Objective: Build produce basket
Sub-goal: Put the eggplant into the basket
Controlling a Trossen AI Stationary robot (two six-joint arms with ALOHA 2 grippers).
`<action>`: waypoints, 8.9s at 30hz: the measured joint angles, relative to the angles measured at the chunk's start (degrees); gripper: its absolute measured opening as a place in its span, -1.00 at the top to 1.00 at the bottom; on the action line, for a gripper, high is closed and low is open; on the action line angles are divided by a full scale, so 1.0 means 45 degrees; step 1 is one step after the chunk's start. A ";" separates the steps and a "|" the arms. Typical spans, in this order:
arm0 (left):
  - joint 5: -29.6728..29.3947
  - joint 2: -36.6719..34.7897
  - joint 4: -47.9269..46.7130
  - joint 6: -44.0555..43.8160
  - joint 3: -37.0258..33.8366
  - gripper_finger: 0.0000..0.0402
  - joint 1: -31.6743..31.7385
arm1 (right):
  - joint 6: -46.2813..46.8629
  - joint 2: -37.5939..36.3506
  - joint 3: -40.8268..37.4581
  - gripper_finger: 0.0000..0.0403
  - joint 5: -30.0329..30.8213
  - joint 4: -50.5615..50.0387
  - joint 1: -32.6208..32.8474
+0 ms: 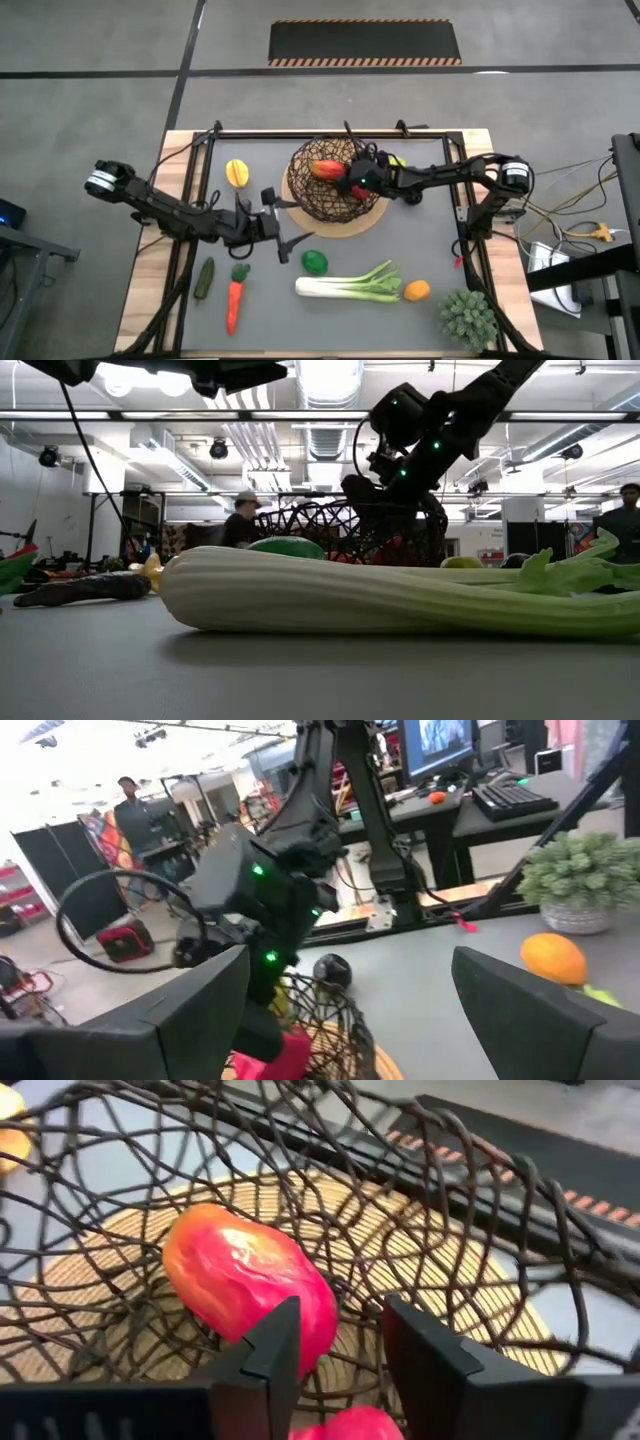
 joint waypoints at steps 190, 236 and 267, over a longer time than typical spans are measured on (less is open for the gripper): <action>-0.1895 0.1439 0.0668 -0.1427 0.0840 0.64 -0.1046 | -0.7316 -0.3547 -0.1320 -0.34 -0.9349 0.7285 0.3928; -0.1441 0.2859 0.2848 -0.1499 0.1025 -0.20 -0.0225 | -0.6630 -0.1903 -0.0717 0.44 -0.8604 0.8408 0.3802; -0.2385 0.1166 -0.0592 -0.1432 0.0879 -0.30 -0.0225 | -0.3696 -0.2038 -0.0654 0.44 -0.0576 0.3322 -0.0653</action>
